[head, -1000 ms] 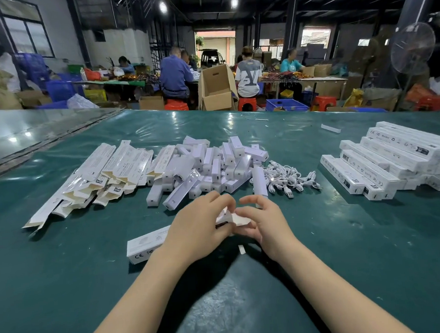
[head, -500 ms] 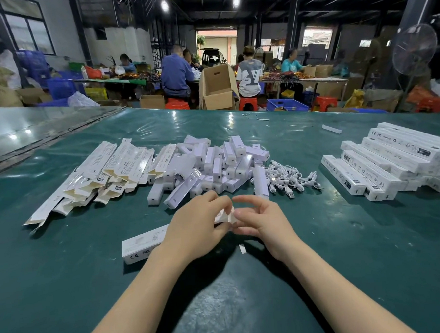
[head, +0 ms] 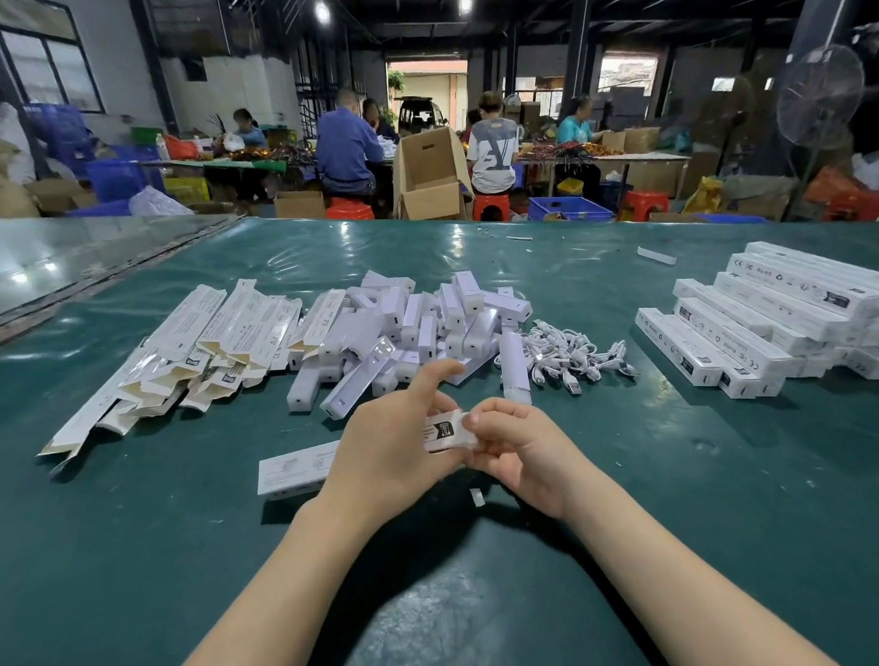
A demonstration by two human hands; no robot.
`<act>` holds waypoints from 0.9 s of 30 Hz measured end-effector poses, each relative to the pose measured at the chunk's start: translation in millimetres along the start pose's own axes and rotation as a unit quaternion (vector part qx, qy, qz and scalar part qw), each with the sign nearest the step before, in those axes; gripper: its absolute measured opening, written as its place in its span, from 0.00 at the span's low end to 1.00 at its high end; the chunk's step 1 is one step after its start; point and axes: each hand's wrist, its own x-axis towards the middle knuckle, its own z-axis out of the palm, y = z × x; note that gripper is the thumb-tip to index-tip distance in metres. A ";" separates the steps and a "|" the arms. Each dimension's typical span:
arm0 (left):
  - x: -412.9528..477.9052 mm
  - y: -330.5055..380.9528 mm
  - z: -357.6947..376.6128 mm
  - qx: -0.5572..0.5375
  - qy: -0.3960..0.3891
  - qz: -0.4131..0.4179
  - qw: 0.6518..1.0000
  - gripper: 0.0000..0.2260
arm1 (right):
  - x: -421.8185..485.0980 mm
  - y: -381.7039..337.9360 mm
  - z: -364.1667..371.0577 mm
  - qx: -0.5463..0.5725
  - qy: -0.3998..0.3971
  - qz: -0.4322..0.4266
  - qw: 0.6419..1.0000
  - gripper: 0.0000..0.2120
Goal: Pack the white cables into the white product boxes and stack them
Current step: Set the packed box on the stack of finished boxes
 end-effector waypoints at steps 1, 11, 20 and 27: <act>-0.1 0.0 0.1 -0.004 0.003 0.002 1.000 0.31 | -0.4 -0.4 0.2 0.001 0.000 -0.001 1.000 0.14; -0.8 -0.2 3.6 -0.027 0.009 0.019 0.999 0.31 | -0.6 1.6 -2.0 -0.065 0.008 -0.041 0.997 0.15; -1.9 -1.7 9.1 0.039 0.019 -0.003 0.999 0.35 | -3.3 -0.3 3.0 -0.407 0.033 -0.145 0.901 0.12; -1.5 -5.1 8.4 0.051 0.101 -0.049 0.992 0.31 | -12.6 7.0 18.3 -0.664 0.057 -0.246 0.704 0.09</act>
